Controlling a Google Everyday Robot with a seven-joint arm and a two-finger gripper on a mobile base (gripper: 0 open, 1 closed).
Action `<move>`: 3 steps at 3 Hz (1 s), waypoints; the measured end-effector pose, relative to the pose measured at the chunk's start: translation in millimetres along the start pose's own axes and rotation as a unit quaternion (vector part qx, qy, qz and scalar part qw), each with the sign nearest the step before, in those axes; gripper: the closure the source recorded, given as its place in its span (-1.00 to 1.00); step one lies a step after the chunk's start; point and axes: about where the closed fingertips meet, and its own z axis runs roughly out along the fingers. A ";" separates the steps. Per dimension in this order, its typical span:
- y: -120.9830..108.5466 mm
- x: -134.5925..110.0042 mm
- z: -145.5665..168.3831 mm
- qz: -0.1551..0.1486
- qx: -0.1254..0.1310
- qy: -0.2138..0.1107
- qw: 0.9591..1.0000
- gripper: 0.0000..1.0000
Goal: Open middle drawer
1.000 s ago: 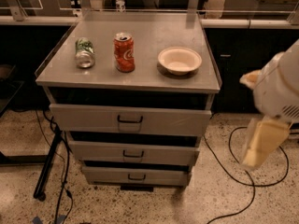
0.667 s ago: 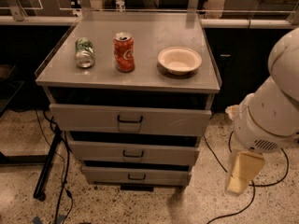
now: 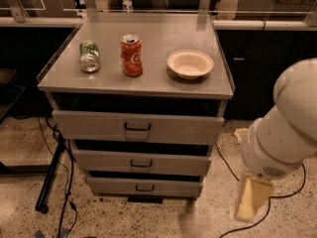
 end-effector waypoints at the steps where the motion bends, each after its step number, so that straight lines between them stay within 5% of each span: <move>1: 18.0 11.5 63.0 0.004 -0.016 0.001 1.000 -1.00; 2: 25.9 15.3 97.1 0.014 -0.026 0.001 1.000 -1.00; 3: 26.3 15.6 98.9 0.015 -0.026 0.001 1.000 -1.00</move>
Offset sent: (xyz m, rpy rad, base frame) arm -0.0144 0.0044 -0.1443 0.0243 0.0834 -0.0401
